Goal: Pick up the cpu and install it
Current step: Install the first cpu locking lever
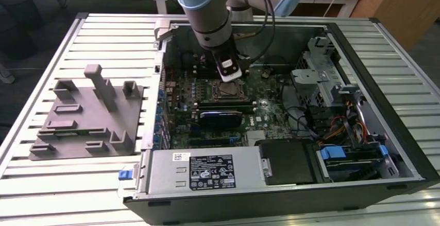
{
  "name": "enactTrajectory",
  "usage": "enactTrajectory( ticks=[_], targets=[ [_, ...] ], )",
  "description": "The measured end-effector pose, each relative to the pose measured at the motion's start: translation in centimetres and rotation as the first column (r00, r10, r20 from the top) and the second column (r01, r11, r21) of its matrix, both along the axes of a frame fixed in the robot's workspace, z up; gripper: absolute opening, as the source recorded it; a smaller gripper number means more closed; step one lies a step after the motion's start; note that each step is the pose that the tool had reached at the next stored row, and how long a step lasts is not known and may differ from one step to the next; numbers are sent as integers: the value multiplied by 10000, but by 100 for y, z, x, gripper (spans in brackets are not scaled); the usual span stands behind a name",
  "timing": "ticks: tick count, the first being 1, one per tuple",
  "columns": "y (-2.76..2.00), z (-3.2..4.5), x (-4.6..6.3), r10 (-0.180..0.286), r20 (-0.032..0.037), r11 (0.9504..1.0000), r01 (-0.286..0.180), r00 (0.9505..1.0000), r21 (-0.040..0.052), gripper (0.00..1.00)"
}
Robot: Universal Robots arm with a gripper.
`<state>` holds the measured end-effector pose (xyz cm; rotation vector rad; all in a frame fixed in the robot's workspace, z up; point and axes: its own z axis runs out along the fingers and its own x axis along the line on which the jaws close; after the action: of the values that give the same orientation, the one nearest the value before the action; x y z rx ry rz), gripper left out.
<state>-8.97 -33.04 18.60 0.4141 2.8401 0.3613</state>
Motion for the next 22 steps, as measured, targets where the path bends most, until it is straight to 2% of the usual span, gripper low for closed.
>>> enactTrajectory(
  ticks=[9, 12, 17, 22],
  targets=[
    [-15, -2, 0, 1, 2, 9998, -1, 10000, 178, 11],
    [-23, -2, 0, 2, 2, 9995, -2, 10000, 316, 11],
    [-24, 9, 0, 2, 2, 9995, -2, 10000, 331, 11],
    [-24, 84, 0, 2, 2, 9995, -2, 10000, 331, 11]
  ],
)
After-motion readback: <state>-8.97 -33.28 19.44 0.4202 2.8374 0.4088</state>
